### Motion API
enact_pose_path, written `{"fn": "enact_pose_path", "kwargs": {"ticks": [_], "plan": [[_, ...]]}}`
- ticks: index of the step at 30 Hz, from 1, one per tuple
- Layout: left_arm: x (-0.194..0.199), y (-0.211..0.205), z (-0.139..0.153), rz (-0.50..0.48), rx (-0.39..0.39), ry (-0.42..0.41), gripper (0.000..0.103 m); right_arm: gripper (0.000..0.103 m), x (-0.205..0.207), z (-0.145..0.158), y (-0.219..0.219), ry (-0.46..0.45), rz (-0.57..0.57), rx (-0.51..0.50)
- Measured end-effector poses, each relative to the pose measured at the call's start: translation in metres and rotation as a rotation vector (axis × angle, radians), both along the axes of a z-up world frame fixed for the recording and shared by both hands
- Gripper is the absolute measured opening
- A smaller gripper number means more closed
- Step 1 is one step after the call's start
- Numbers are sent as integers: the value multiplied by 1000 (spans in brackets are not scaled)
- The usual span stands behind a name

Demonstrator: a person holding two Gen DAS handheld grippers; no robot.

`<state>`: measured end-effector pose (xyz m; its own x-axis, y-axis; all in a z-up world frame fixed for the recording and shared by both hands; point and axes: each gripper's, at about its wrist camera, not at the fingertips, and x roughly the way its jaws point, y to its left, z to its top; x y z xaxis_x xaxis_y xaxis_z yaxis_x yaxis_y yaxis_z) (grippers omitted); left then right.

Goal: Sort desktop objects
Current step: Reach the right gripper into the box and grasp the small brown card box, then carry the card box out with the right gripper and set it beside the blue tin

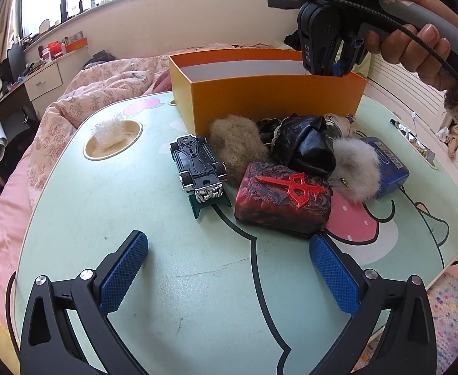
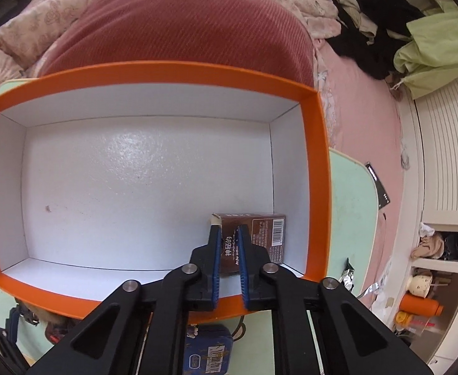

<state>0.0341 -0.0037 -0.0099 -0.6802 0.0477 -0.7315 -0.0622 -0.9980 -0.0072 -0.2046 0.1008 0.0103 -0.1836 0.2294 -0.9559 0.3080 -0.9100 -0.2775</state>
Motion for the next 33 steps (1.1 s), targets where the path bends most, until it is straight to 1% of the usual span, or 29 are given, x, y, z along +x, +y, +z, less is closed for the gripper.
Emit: {"fn": "enact_pose_path", "kwargs": {"ticks": [3, 5, 12, 17, 21, 24, 26, 28, 31, 33], "plan": [[0, 0, 0, 0, 0, 0, 103, 1, 4, 12, -1, 38, 8, 12], [0, 0, 0, 0, 0, 0, 103, 1, 7, 22, -2, 69, 13, 19], [0, 0, 0, -1, 0, 0, 103, 1, 8, 52, -1, 111, 44, -48], [0, 0, 0, -1, 1, 1, 103, 1, 27, 86, -3, 153, 69, -121], [0, -1, 0, -1, 1, 0, 103, 1, 52, 112, 15, 189, 86, -196], [0, -1, 0, -1, 1, 0, 103, 1, 82, 125, 37, 210, 103, -276], [0, -1, 0, -1, 1, 0, 103, 1, 96, 123, 50, 211, 104, -304], [0, -1, 0, -2, 1, 0, 103, 1, 105, 110, 62, 192, 90, -321], [0, -1, 0, -2, 0, 0, 103, 1, 107, 82, 73, 175, 75, -341], [0, -1, 0, -2, 1, 0, 103, 1, 100, 63, 78, 179, 56, -378]]}}
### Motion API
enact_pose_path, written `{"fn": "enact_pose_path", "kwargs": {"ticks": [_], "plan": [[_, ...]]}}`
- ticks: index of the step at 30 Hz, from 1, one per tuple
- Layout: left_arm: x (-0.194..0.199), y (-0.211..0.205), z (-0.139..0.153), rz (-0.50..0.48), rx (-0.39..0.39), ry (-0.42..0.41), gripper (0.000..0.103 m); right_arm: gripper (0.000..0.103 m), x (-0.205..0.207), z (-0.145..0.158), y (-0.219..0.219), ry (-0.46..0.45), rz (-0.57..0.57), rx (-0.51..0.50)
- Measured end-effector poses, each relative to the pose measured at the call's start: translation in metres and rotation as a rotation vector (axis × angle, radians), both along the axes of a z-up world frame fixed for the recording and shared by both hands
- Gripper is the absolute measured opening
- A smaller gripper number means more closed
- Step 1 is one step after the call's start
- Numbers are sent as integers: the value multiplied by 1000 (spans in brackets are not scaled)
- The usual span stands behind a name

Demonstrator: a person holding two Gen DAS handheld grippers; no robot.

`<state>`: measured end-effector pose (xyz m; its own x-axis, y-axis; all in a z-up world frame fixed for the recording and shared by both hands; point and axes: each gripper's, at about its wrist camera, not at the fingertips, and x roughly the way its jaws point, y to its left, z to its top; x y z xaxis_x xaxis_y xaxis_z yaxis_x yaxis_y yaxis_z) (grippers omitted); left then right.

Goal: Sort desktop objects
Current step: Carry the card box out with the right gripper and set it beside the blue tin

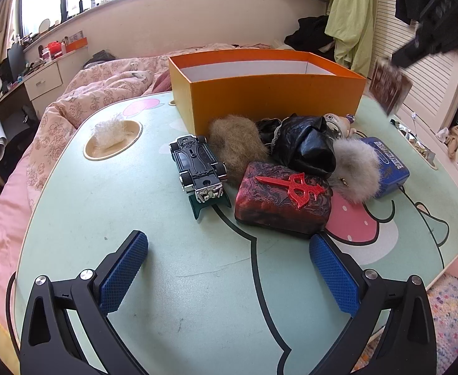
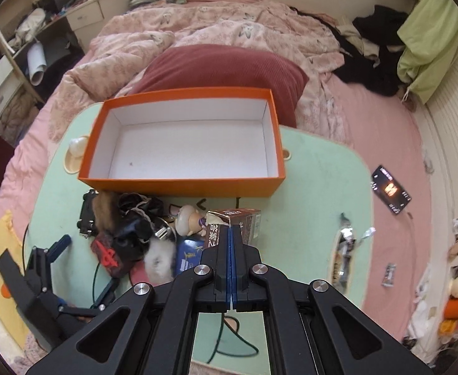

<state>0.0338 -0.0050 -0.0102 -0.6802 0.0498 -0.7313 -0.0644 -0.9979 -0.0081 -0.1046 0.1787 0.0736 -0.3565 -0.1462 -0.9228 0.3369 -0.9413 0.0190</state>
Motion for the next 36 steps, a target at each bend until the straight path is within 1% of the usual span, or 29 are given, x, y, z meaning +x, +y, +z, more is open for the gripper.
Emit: {"fn": "enact_pose_path", "kwargs": {"ticks": [2, 4, 6, 8, 10, 11, 12, 14, 16, 18, 22, 23, 24, 25, 26, 27, 29, 36], "plan": [[0, 0, 0, 0, 0, 0, 103, 3, -6, -13, 2, 1, -16, -7], [0, 0, 0, -1, 0, 2, 103, 12, -10, -20, 5, 12, -13, -45], [-1, 0, 0, -2, 2, 2, 103, 41, -7, -17, 12, 49, -16, -94], [-1, 0, 0, -2, 2, 1, 103, 47, 5, -8, 23, 122, -28, -142], [-1, 0, 0, -2, 1, 2, 103, 51, 23, 0, 34, 187, -24, -163], [-1, 0, 0, -2, 1, 1, 103, 57, 32, 2, 39, 209, -24, -174], [-1, 0, 0, -2, 1, 2, 103, 67, 44, 2, 46, 231, -20, -189], [-1, 0, 0, -2, 2, 1, 103, 76, 65, -5, 55, 260, -8, -196], [-1, 0, 0, -2, 2, 1, 103, 76, 82, -17, 58, 256, 7, -180], [-1, 0, 0, -2, 2, 1, 103, 76, 95, -38, 55, 218, 20, -162], [-1, 0, 0, -2, 1, 0, 103, 76, 108, -77, 42, 186, 49, -114], [-1, 0, 0, -2, 2, 0, 103, 77, 109, -86, 40, 178, 46, -111], [-1, 0, 0, -2, 2, 0, 103, 88, 109, -96, 38, 170, 28, -96], [-1, 1, 0, -3, -1, 0, 103, 98, 113, -102, 32, 252, -12, -42], [-1, 1, 0, -3, -3, 0, 103, 103, 115, -105, 31, 302, -35, -49], [-1, 0, -1, -2, -2, -1, 103, 103, 114, -106, 32, 292, -21, -86], [-1, 0, -1, -3, -2, 0, 103, 103, 110, -104, 32, 285, 5, -91], [-2, 0, -1, -2, -2, -2, 103, 103, 107, -107, 31, 301, 10, -98]]}}
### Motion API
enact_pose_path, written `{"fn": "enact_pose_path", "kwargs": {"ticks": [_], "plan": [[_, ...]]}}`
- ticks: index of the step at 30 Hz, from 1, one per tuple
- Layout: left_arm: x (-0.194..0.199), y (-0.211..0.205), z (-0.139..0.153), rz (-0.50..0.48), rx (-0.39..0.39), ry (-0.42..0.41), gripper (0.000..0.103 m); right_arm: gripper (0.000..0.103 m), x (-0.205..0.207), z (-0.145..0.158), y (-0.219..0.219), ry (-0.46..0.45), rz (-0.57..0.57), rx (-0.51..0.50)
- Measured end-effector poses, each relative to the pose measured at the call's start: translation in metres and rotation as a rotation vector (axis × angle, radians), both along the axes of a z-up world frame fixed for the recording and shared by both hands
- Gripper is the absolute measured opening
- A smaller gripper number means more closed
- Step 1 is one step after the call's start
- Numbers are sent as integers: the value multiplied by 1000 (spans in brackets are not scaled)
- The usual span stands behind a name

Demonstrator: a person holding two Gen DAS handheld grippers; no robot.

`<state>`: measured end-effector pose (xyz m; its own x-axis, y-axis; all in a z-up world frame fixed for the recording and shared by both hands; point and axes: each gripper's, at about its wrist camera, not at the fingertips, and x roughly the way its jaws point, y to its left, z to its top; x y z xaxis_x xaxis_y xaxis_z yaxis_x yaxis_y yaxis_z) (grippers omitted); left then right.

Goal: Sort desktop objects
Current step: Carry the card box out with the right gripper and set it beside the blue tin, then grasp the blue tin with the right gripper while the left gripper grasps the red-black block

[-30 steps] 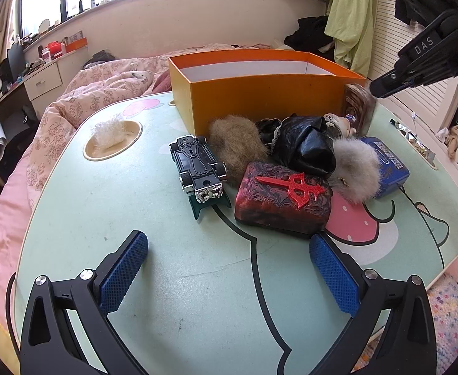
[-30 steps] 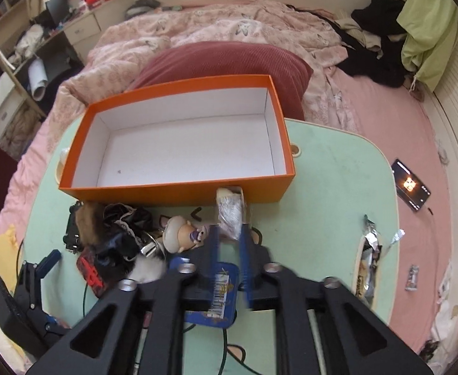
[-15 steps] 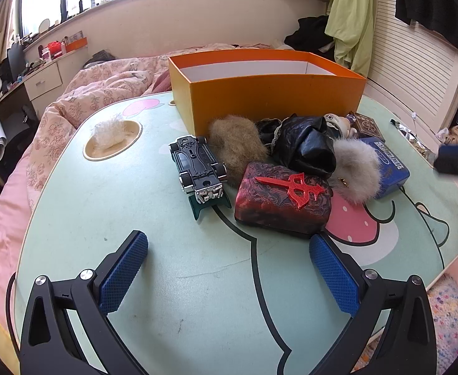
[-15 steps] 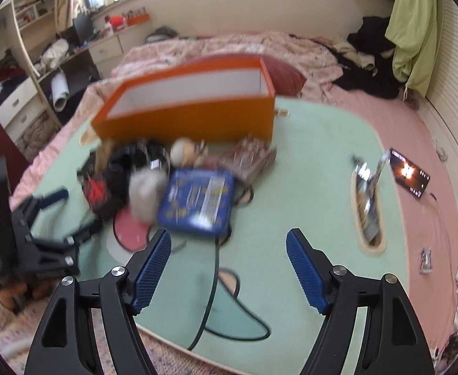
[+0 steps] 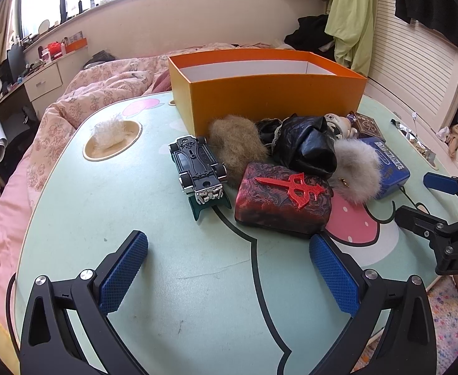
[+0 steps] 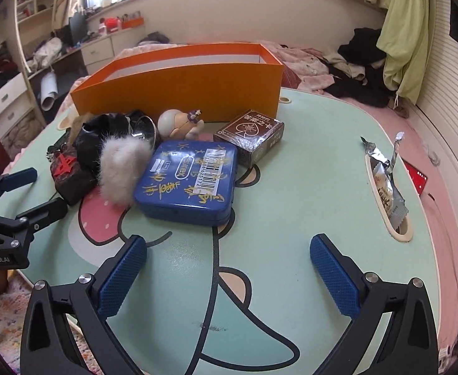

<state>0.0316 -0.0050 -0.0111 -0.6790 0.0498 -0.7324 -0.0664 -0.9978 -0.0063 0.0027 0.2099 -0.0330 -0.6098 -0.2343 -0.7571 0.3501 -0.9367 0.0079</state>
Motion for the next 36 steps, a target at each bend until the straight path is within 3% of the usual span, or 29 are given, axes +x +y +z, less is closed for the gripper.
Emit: {"fn": "enact_pose_path", "kwargs": {"ticks": [6, 11, 20, 25, 26, 28, 30, 36], "plan": [[3, -1, 2, 13, 6, 14, 103, 103, 0, 0, -1, 0, 0, -1], [17, -9, 17, -16, 101, 110, 103, 103, 4, -2, 1, 3, 1, -8], [0, 11, 23, -82, 46, 97, 102, 103, -1, 6, -12, 17, 39, -11], [-12, 14, 14, -105, 66, 49, 83, 103, -23, 8, -18, -37, 24, -44], [-11, 14, 14, -114, 73, 51, 74, 103, -25, 8, -20, -51, 27, -46], [-8, 14, 14, -126, 79, 58, 63, 100, -29, 9, -28, -62, 32, -20], [-6, 14, 14, -126, 77, 63, 62, 68, -32, 8, -36, -46, 24, 20], [20, 6, 24, -125, 108, 110, 62, 67, -4, 13, -22, -11, 25, -9]]}}
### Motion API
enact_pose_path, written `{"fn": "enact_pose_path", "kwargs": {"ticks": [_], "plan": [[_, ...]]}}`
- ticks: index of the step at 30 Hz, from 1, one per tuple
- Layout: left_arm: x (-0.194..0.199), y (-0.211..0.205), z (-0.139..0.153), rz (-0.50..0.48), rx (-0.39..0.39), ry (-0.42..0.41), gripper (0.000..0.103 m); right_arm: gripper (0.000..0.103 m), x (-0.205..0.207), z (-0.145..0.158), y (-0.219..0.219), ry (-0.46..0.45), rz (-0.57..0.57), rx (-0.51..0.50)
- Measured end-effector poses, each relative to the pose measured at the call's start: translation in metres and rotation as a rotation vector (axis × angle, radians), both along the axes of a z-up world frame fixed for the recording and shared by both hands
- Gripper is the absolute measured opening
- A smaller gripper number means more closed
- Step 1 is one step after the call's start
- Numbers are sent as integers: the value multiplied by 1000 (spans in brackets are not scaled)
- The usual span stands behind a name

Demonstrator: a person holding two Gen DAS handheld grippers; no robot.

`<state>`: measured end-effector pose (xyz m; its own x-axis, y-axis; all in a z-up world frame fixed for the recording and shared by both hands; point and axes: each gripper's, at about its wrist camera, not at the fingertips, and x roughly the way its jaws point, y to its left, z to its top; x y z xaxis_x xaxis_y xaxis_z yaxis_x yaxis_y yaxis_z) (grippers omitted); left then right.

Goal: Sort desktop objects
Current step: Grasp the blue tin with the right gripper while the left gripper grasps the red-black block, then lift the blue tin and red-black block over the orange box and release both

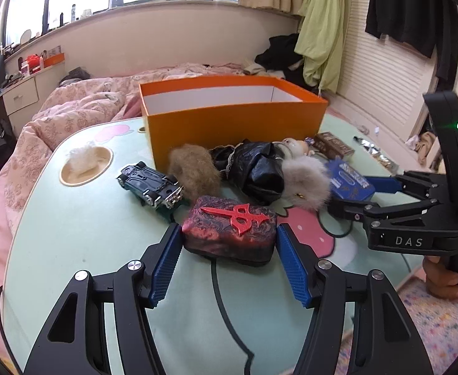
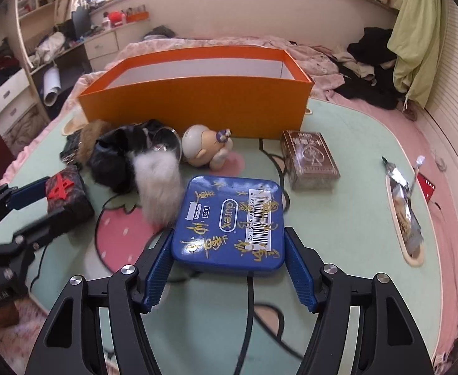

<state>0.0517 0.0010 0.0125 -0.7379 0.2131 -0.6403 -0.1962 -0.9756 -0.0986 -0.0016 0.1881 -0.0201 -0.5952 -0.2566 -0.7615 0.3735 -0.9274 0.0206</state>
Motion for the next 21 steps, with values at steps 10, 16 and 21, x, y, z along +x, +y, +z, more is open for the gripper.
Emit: {"fn": "enact_pose_path", "kwargs": {"ticks": [10, 16, 21], "plan": [[15, 5, 12, -29, -12, 51, 62, 67, 28, 13, 17, 73, 6, -50], [12, 0, 23, -24, 32, 70, 62, 67, 26, 21, 10, 96, 17, -58], [2, 2, 41, -28, 30, 101, 62, 67, 11, 37, 7, 127, 10, -67]]}}
